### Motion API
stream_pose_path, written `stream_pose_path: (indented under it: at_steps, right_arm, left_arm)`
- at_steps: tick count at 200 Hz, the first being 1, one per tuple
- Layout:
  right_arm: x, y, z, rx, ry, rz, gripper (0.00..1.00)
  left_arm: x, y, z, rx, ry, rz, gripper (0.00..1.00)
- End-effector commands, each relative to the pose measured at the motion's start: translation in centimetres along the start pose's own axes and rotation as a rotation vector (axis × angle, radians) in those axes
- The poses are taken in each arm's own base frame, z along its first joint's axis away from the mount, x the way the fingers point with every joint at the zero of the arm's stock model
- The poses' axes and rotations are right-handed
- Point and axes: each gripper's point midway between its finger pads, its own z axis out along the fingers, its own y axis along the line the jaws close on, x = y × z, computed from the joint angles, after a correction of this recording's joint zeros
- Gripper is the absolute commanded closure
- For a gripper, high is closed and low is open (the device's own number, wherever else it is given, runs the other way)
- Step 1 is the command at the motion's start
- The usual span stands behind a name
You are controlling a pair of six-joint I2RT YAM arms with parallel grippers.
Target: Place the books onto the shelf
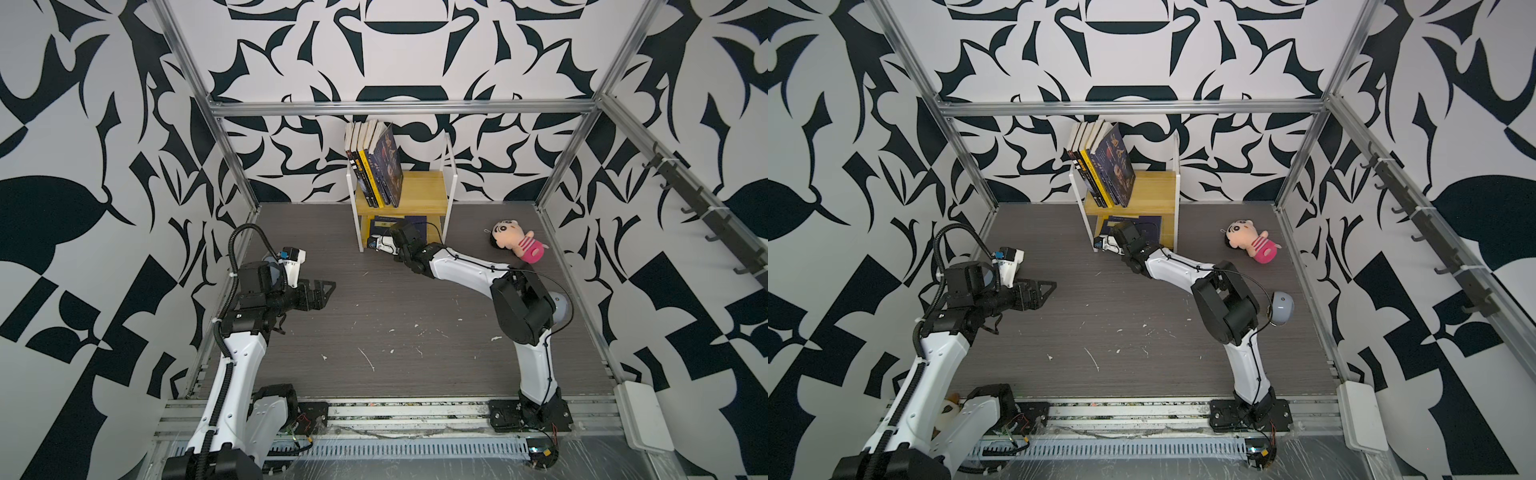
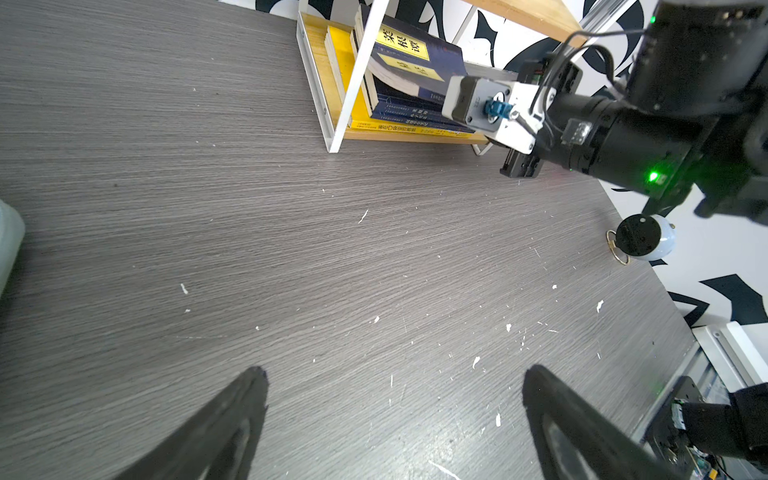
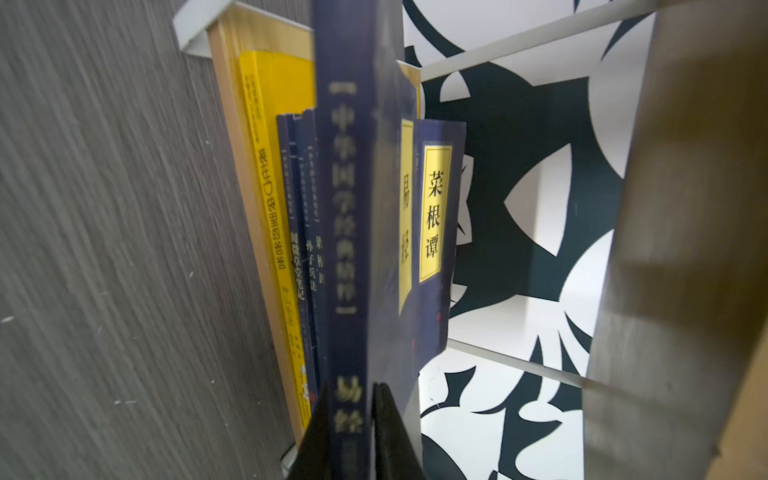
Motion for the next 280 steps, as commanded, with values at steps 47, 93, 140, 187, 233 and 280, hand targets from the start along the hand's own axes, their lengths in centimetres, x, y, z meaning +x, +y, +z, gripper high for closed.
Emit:
stream_pose_path:
  at_steps: [47,93,140,187,233,280]
  right_arm:
    - [0.3,-3.4,1.5,0.013,0.012,0.064,1.0]
    - [-0.5,-3.3,2.3,-0.022,-0.003,0.054,0.99]
    - [-0.2,-2.6,0.0,-0.144,-0.001,0.047,0.61]
    - [-0.6,-1.5,-1.3,-0.26,-0.048,0.057,0.48]
    - [-1.4,-0.6,-0.3,-0.327,-0.081,0.092,0.45]
    - [-0.9,-1.1,1.5,-0.304,-0.074,0.121,0.5]
  left_arm:
    - [-0.1,-0.7,-0.1,0.032,-0.012,0.034,0.01]
    - [0.0,-0.7,-0.2,0.032,-0.012,0.042,0.01]
    - [0.0,-0.7,-0.1,0.029,-0.008,0.051,0.01]
    - [0.0,-0.8,-0.1,0.037,-0.008,0.052,0.01]
    - [0.0,-0.9,-0.3,0.039,-0.008,0.061,0.01]
    - [0.0,-0.8,-0.3,0.034,-0.004,0.069,0.0]
